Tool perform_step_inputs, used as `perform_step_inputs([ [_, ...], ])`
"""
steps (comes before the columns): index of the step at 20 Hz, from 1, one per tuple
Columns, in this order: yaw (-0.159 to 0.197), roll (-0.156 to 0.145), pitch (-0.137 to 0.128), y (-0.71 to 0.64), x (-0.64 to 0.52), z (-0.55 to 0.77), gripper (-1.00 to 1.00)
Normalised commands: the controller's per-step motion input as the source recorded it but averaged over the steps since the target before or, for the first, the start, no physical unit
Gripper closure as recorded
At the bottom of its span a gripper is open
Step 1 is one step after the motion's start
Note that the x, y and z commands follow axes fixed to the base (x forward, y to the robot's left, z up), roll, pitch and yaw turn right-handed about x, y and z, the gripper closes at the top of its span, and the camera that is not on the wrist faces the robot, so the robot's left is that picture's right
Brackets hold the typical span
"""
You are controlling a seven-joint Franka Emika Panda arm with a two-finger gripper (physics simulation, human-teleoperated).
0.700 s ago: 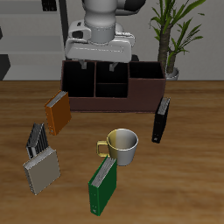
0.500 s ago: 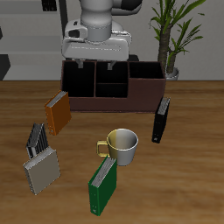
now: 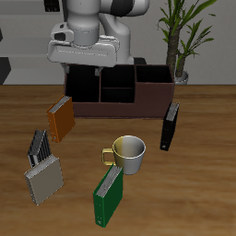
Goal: Place the orange book into the back desk caddy's back compartment
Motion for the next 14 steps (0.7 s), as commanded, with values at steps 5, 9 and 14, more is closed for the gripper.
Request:
perform_step_inputs([
  [5, -0.043, 0.007, -0.06, -0.42, -0.16, -0.13, -1.0],
  [9, -0.01, -0.041, -0.013, -0.44, -0.11, -0.29, -1.0],
  [14, -0.076, -0.029, -0.007, -0.29, -0.08, -0.24, -1.0],
])
